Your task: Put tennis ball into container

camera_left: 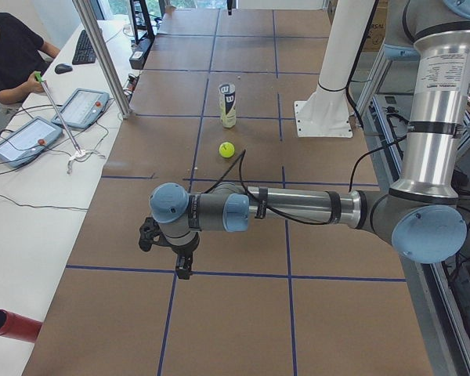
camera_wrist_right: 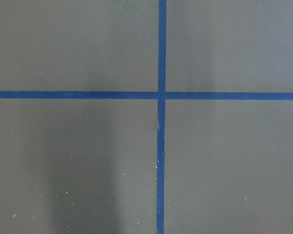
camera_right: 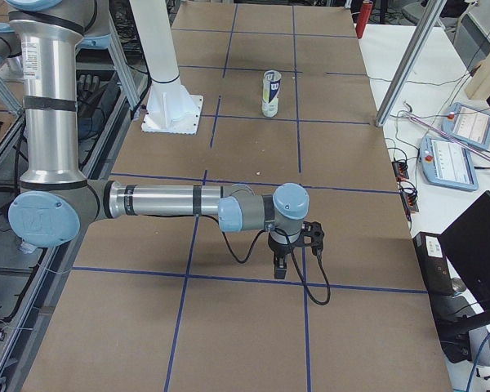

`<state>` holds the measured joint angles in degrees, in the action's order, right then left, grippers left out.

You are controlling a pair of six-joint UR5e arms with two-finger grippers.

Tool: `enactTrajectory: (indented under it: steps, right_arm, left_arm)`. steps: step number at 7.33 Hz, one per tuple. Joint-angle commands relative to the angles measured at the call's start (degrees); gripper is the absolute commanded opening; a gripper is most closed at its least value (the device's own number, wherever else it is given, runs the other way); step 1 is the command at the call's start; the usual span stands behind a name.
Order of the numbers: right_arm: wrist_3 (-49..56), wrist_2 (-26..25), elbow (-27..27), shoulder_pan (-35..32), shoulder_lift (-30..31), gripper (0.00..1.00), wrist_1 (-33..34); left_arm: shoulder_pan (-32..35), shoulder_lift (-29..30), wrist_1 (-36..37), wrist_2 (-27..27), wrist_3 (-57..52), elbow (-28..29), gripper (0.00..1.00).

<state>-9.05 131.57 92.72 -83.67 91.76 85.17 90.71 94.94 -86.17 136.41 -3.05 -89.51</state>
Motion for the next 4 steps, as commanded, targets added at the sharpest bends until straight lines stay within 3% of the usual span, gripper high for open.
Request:
enactTrajectory:
  steps: [1, 3, 4]
  right_arm:
    - [0.0, 0.0, 0.0, 0.0, 0.0, 1.0, 0.0]
    - [0.0, 0.0, 0.0, 0.0, 0.0, 1.0, 0.0]
    - [0.0, 0.0, 0.0, 0.0, 0.0, 1.0, 0.0]
  left_arm:
    - [-0.1, 5.05, 7.36, -0.17, 0.93, -5.99, 1.0]
    - [-6.55, 10.25, 18.9, -0.17, 16.06, -21.07, 1.0]
    - [-11.47, 11.75, 18.5, 0.09, 25.36, -23.93, 1.0]
